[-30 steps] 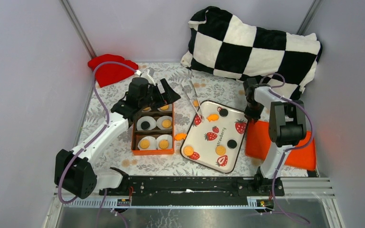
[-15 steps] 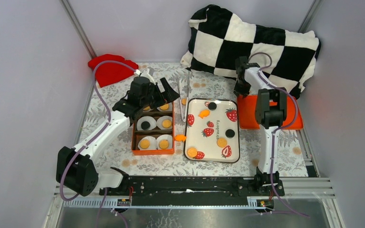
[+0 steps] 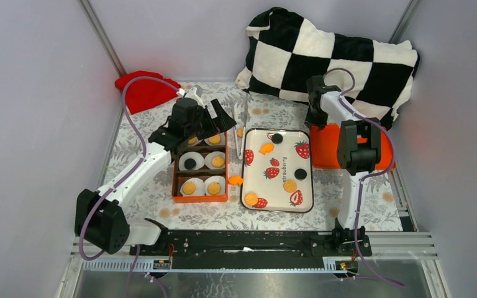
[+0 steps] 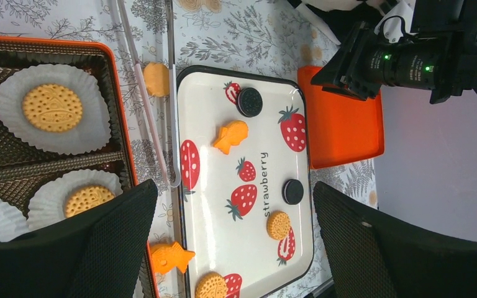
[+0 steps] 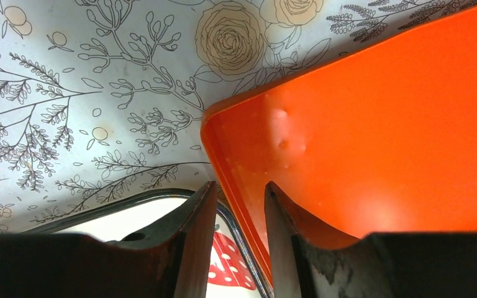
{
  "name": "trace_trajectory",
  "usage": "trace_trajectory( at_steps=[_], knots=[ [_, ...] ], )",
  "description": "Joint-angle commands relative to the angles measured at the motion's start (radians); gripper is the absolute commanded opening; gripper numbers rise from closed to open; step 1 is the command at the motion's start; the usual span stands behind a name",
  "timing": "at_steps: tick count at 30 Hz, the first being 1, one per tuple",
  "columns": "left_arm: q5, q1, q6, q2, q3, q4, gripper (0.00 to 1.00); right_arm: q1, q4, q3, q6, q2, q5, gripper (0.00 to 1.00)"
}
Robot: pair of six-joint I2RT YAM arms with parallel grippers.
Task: Pack the cookies
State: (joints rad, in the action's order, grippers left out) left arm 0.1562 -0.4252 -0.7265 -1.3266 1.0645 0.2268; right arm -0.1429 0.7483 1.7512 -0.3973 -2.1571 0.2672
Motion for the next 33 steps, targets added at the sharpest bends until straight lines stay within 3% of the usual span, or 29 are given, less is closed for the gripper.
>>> trace_trajectory(
  at_steps=[1,11,16,18,26,33],
  knots=[
    [-0.012,-0.011,0.009,-0.017,0.023,-0.010,0.99,-0.022,-0.004,0.015,0.043,-0.004,-0.026,0.41],
    [-0.016,-0.012,0.017,-0.031,0.026,-0.014,0.99,-0.033,0.032,0.081,0.031,-0.173,-0.041,0.37],
    [-0.005,-0.011,0.026,-0.042,0.030,-0.027,0.99,-0.034,0.007,0.055,0.017,-0.174,-0.015,0.13],
    [0.012,-0.012,0.027,-0.056,0.034,-0.042,0.99,-0.033,-0.007,0.043,0.014,-0.148,-0.009,0.00],
    [0.117,-0.018,0.022,-0.149,0.077,-0.116,0.99,-0.094,-0.017,0.008,0.103,0.052,0.022,0.00],
    [0.265,-0.018,0.008,-0.246,0.114,-0.204,0.99,-0.177,-0.068,-0.117,0.184,0.322,-0.085,0.00]
  ],
)
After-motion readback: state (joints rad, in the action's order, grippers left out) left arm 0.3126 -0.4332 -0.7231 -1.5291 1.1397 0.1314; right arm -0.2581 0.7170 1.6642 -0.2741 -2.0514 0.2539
